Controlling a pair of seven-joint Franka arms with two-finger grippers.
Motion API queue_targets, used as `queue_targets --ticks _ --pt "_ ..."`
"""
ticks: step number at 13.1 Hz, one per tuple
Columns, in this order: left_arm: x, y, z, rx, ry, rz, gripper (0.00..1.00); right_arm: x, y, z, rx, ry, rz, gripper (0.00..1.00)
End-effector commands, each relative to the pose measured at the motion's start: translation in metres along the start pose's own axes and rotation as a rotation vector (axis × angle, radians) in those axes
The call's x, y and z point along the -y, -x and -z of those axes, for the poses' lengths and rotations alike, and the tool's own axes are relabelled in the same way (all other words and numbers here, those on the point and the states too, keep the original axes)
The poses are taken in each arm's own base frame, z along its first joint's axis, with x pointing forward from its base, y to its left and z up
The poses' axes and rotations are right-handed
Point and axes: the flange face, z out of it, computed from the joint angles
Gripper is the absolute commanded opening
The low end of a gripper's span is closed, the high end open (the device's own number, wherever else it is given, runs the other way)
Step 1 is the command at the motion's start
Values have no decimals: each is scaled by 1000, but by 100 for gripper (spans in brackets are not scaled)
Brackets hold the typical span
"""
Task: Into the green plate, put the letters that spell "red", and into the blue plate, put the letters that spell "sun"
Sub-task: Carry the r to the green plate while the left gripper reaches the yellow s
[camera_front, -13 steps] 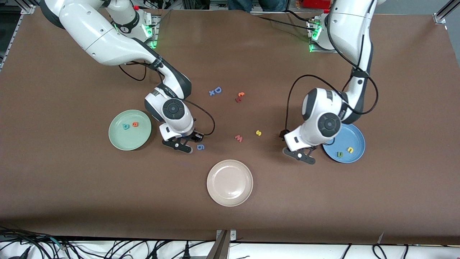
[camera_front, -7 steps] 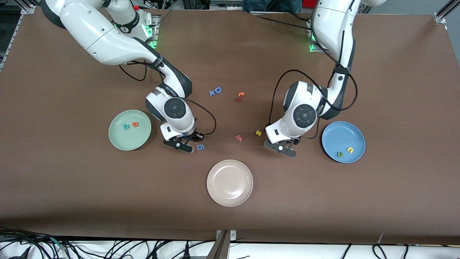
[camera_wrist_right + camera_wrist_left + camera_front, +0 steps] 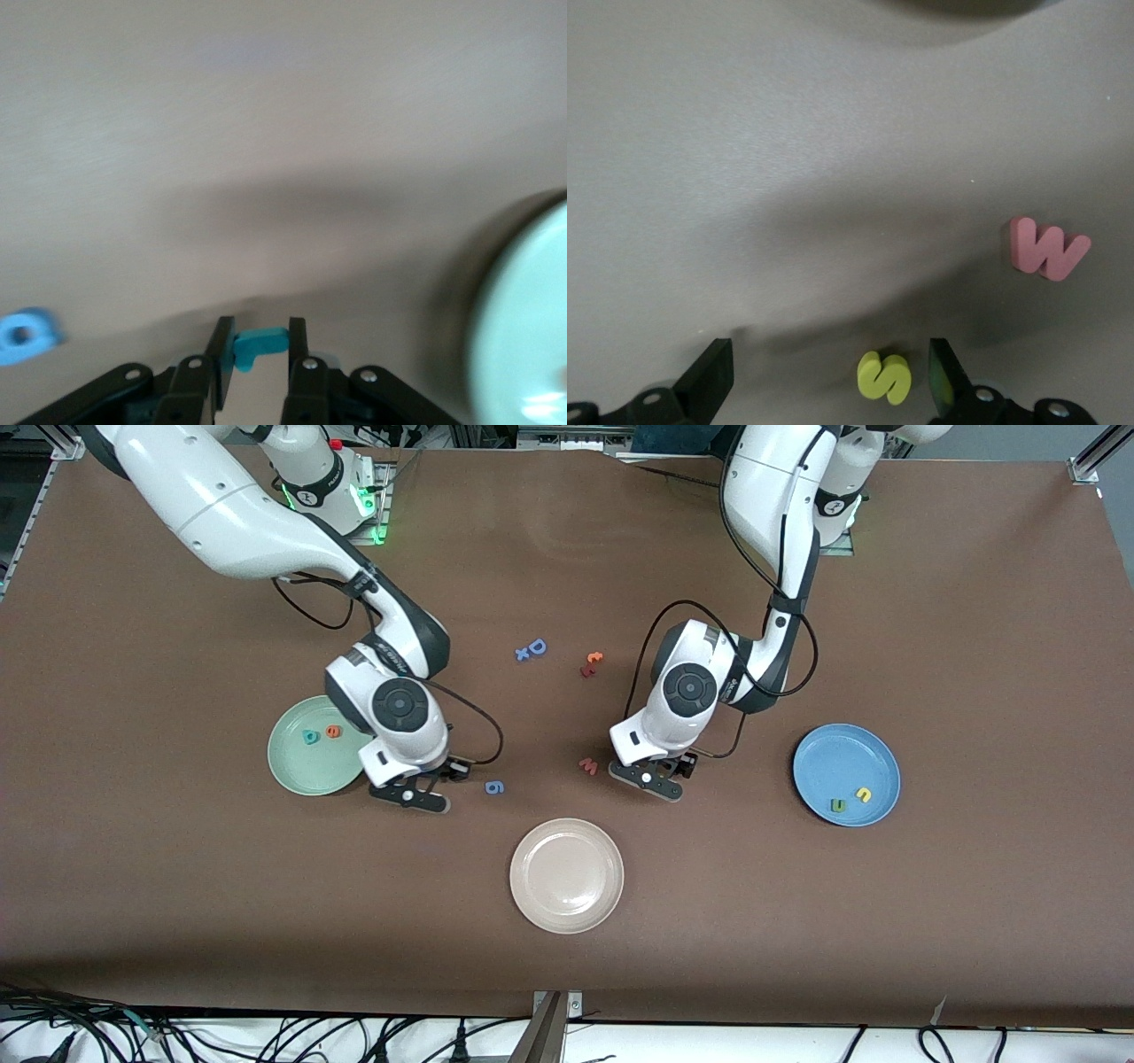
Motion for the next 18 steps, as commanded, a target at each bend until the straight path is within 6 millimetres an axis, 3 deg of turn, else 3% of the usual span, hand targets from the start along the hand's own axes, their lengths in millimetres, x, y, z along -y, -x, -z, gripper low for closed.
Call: queue_targets --ticks 1,3,6,10,16,17,18 --pt "-4 -2 -4 -13 -9 2 97 -52 -21 19 18 59 91 12" --pt "-10 0 -5 -10 -36 -37 97 -102 -41 18 56 80 141 12" --pt "-19 3 -7 -5 -78 -109 97 -153 -58 4 121 28 163 12" --pt "-36 9 -12 7 -142 -233 97 -171 -51 -23 184 22 184 13" --pt "-32 9 -21 2 -145 -233 90 -189 -50 -47 269 18 146 19" --pt "-29 8 -21 -2 -145 -230 89 -190 -49 -45 277 25 143 34" --pt "-28 9 -24 0 -147 -230 89 -190 -50 -45 272 22 135 65"
